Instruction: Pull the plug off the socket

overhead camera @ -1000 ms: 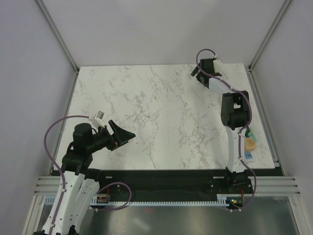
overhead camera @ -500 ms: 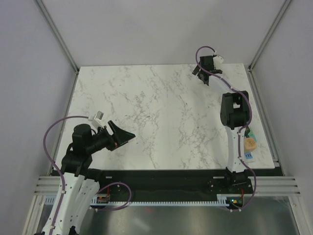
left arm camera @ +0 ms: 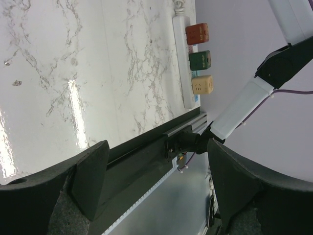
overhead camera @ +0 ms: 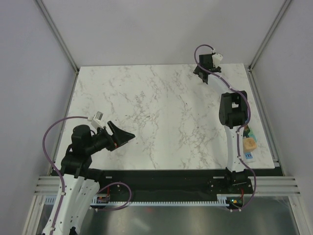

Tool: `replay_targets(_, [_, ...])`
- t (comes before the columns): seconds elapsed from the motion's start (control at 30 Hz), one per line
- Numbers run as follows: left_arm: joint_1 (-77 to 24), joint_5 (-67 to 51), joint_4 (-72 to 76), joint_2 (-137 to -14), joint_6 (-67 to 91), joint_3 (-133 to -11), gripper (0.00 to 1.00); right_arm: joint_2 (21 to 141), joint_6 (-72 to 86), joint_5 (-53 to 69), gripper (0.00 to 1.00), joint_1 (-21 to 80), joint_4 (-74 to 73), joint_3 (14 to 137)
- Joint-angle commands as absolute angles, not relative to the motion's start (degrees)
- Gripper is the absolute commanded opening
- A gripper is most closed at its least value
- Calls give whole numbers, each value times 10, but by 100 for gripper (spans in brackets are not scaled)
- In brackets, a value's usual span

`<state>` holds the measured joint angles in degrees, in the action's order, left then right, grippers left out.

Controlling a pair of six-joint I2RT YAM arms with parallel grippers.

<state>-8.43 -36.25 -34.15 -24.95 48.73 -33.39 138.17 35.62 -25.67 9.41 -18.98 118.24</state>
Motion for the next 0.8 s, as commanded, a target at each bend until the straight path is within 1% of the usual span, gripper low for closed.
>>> replay_targets(0.0, [-83,-374,-328,-249,498,-351,88,1367,301,-272,63,105,-205,1198])
replay_targets(0.03, [-83,-374,-328,-250,498,-351,88,1360,294,-274,57,108,-205,1184])
replay_targets(0.07, [-83,-374,-328,-249,497,-350,88,1341,287,-275,47,110,-203,1174])
replay_targets(0.1, [-83,-374,-329,-249,497,-349,88,1331,282,-273,44,114,-201,1164])
replay_targets(0.13, [-83,-375,-329,-250,498,-349,87,1320,276,-271,43,118,-200,1145])
replay_targets(0.23, [-83,-374,-329,-258,502,-352,84,1280,258,-266,38,134,-204,1102])
replay_targets(0.27, [-83,-381,-329,-265,487,-356,84,1254,253,-258,28,140,-203,1087])
replay_targets(0.3, [-83,-383,-330,-285,478,-361,81,1242,248,-260,26,152,-203,1071])
replay_targets(0.37, [-83,-389,-336,-304,461,-377,81,1197,244,-259,23,164,-202,1013])
replay_targets(0.5, [-83,-393,-336,-337,451,-390,79,1123,244,-216,19,202,-194,907])
replay_targets(0.53, [-83,-393,-336,-342,447,-390,79,1108,242,-214,18,211,-190,864])
replay_targets(0.6, [-83,-393,-336,-345,438,-391,79,1060,243,-213,18,241,-183,819])
replay_targets(0.63, [-84,-393,-334,-347,435,-389,79,1043,243,-205,18,250,-178,772])
replay_targets(0.77, [-87,-400,-336,-346,430,-381,77,950,275,-166,18,296,-149,652])
